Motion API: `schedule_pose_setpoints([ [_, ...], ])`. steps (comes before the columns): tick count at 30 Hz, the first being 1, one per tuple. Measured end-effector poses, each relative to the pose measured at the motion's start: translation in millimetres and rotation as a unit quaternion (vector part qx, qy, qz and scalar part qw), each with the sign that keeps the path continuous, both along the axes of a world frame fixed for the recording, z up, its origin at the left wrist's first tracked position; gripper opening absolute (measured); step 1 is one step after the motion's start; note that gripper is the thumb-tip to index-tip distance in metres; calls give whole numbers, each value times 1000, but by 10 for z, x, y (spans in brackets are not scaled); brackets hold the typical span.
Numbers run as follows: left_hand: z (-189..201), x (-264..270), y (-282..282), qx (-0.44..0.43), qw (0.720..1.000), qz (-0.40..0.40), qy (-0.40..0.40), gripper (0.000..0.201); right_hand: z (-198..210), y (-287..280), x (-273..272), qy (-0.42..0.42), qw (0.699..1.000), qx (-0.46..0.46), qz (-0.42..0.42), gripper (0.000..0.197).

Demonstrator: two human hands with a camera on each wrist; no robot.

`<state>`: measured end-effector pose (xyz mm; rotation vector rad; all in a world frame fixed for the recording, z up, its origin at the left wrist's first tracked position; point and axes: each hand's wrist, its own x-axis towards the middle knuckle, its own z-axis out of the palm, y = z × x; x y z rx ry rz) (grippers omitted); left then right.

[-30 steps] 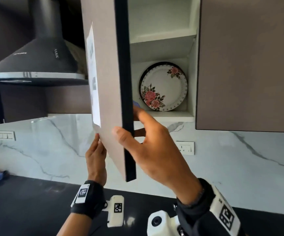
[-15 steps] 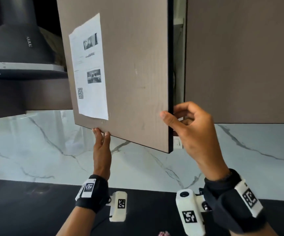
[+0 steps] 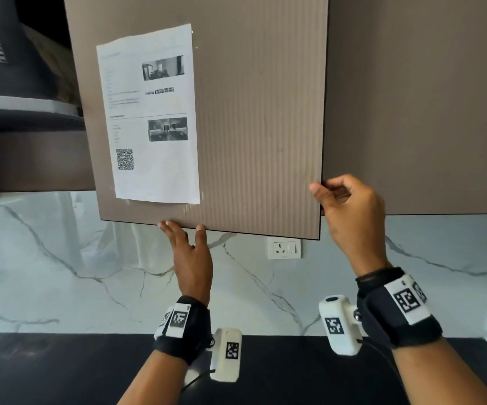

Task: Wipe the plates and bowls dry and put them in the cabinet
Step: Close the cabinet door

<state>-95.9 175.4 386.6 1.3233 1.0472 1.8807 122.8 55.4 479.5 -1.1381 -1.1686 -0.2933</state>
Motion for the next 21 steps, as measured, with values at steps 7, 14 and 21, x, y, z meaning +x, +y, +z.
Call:
schedule_pose_setpoints([
  [7,93,185,54,-20,999,-8,24,87,-11,385,141,-47,997,-1,-62,29],
  [14,167,308,107,-22,999,-20,23,96,81,606,236,-48,994,-49,-83,26],
  [21,165,366,193,-8,999,-21,27,100,123,749,303,-27,993,-74,-88,26],
])
